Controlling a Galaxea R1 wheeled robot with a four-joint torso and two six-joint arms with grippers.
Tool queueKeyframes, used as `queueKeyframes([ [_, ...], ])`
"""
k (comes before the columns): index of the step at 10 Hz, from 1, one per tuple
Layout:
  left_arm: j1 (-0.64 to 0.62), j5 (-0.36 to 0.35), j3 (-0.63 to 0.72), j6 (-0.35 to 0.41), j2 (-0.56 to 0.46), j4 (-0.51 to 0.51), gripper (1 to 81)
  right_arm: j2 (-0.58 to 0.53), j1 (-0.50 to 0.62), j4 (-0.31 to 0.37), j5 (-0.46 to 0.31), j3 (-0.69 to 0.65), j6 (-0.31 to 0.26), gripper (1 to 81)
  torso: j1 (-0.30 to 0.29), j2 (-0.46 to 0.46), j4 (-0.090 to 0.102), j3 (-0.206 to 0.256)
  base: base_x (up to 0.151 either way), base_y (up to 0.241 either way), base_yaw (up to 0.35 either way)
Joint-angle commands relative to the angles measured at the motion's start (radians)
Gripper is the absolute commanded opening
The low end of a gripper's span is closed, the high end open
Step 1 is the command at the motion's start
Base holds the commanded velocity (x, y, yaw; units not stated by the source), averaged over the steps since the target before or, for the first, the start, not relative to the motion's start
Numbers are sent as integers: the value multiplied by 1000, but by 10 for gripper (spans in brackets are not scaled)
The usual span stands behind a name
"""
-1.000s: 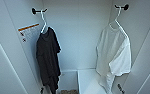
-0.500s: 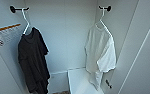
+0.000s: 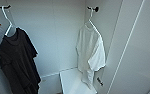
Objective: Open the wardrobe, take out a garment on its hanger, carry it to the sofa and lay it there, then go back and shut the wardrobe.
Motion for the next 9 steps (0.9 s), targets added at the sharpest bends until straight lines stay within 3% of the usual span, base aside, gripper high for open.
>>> queueKeyframes([
  [1, -24, 54, 9, -6, 4, 3, 811, 3, 37, 9, -61, 2, -4, 811, 0, 0, 0, 0, 0, 0, 0],
  [4, -29, 95, 16, -17, -4, 2, 811, 4, 40, 8, -61, 2, -4, 811, 0, 0, 0, 0, 0, 0, 0],
  [6, -64, 195, 25, 11, -7, -42, 811, 4, 42, 8, -61, 2, -4, 811, 0, 0, 0, 0, 0, 0, 0],
  [9, -88, 184, 87, 31, -43, -54, 811, 3, 48, 8, -60, 2, -4, 811, 0, 0, 0, 0, 0, 0, 0],
])
